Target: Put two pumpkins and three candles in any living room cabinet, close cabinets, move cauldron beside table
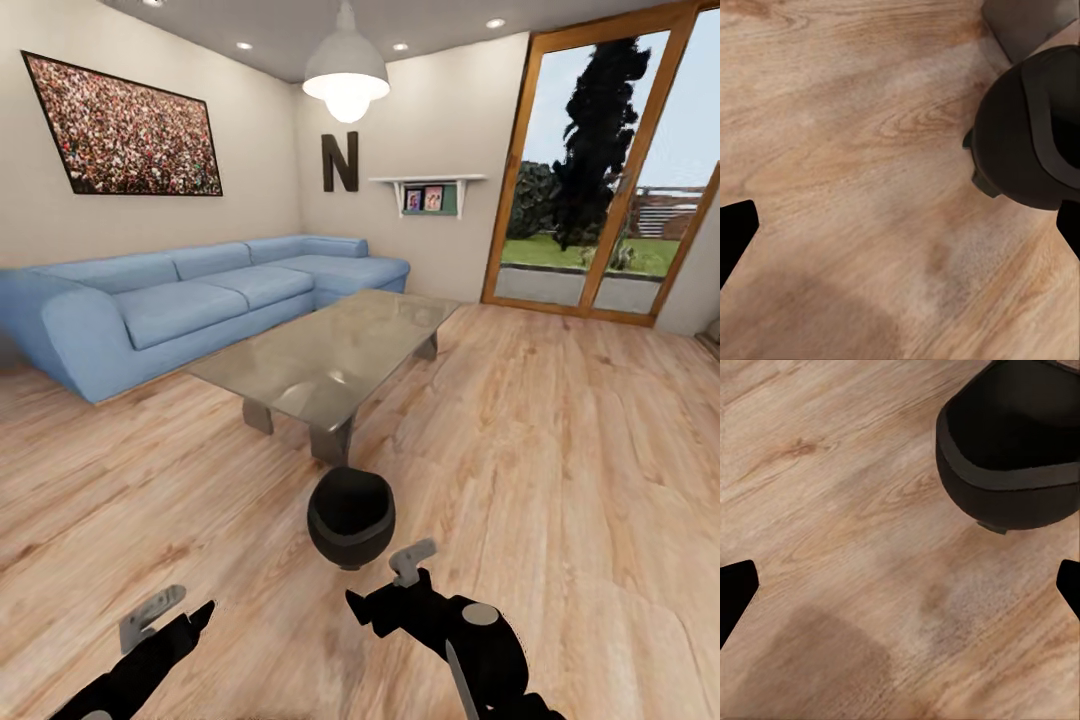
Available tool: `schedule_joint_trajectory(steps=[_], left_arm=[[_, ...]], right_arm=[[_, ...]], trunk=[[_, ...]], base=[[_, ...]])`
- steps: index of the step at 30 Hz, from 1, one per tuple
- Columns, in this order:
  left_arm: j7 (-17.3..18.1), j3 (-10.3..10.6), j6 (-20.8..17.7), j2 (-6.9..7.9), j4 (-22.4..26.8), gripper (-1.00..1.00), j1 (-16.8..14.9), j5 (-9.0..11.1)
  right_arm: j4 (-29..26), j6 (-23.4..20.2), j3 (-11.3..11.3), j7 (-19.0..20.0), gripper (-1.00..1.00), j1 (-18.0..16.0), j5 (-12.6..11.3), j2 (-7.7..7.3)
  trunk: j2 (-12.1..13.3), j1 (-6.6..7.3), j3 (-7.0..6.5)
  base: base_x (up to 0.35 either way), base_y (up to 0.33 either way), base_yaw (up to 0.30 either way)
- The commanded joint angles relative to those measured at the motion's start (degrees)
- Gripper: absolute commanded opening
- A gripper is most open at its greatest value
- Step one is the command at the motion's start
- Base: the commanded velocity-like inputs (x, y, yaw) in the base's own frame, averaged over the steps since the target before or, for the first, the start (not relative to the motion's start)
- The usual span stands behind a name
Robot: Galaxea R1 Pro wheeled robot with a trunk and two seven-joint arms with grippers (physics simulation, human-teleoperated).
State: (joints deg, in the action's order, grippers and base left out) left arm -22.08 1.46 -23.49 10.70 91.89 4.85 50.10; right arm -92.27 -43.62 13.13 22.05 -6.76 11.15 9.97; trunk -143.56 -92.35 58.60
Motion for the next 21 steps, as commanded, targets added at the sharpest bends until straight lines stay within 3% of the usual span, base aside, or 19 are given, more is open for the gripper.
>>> schedule_joint_trajectory(steps=[1, 10, 14, 21], left_arm=[[-0.62, 0.35, 0.39, 0.04, 0.14, 1.00, 0.04, 0.32], [-0.94, 2.28, 1.02, -0.04, 0.02, 1.00, 0.13, -0.67], [-0.93, 2.62, 1.12, -0.06, -0.15, 1.00, 0.15, -0.70], [-0.95, 2.67, 1.24, -0.14, -0.35, 1.00, 0.16, -0.77]], right_arm=[[-0.15, -0.22, 0.34, 0.46, 1.00, -0.02, 0.65, 0.02], [-0.23, -0.31, 1.91, 0.45, 1.00, -0.01, 0.79, 0.02], [-0.20, -0.32, 4.01, 0.45, 1.00, 0.12, 1.20, 0.02], [-0.19, -0.29, 4.22, 0.45, 1.00, 0.11, 1.28, 0.02]], trunk=[[-0.02, 0.01, 0.07], [-0.02, 0.01, 0.25], [-0.02, 0.01, 0.34], [-0.02, 0.01, 0.49]], base=[[0.003, 0.005, 0.297], [0.001, 0.002, 0.297], [0.000, 0.000, 0.297], [0.000, 0.000, 0.297]])
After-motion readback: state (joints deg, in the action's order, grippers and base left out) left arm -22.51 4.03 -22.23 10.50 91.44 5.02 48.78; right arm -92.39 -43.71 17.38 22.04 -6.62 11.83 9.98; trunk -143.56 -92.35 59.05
